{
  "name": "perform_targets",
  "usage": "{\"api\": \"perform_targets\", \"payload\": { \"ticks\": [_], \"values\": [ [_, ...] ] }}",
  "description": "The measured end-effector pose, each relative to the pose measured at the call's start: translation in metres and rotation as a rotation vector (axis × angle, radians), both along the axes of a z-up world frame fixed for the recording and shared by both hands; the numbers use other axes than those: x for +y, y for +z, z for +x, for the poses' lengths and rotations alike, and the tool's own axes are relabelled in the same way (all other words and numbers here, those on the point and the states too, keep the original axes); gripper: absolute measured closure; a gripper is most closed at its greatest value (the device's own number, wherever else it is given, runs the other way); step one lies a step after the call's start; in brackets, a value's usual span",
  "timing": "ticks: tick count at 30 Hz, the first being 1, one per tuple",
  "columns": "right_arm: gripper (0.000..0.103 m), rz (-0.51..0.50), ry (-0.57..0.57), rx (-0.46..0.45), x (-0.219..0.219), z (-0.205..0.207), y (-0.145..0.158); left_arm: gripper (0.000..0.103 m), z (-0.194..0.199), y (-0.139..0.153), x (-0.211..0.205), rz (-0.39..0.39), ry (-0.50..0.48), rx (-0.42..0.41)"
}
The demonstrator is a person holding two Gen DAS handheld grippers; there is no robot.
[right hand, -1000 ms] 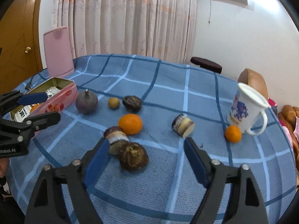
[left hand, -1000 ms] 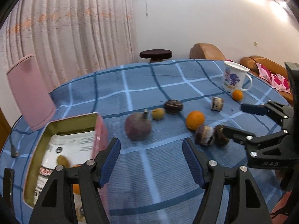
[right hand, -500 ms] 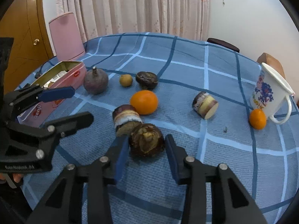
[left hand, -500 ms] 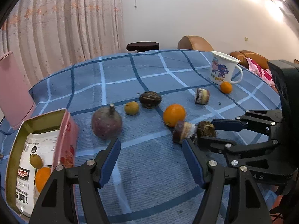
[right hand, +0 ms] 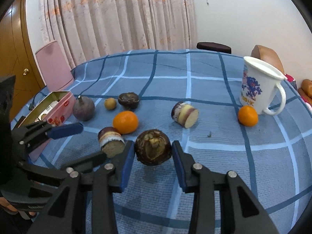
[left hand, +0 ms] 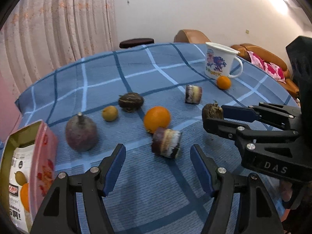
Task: Organize fruits
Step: 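Grasp the cut cake piece with the left tool while the right tool grasps the brown mangosteen, then carry both items over the pink tin tray and open both tools to release them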
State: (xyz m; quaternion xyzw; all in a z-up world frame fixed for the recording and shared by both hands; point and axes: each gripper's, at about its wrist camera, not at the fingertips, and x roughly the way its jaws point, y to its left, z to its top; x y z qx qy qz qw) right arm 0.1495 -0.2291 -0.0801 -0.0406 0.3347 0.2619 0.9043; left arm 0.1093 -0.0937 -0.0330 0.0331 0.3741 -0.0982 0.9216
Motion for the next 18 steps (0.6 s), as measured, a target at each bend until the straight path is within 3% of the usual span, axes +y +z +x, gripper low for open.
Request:
{"api": "perform_targets", "payload": {
  "ticks": [1,4,6,18],
  "values": [
    [0.061,-0.001,-0.001,-0.001,0.000,0.000,0.000,0.037,0.002,-0.001,-0.001,-0.003,-0.007,0.008],
    [0.061,0.002,0.000,-0.003,-0.001,0.000,-0.001,0.062,0.008,-0.004,-0.005,-0.017,-0.035,0.039],
    [0.061,0.000,0.000,-0.003,-0.001,0.000,-0.001,0.069,0.011,-0.006,-0.006,-0.020,-0.045,0.052],
    [0.061,0.012,0.009,-0.097,-0.003,-0.016,0.008,0.070,-0.003,0.003,0.005,-0.037,-0.015,-0.015]
  ]
}}
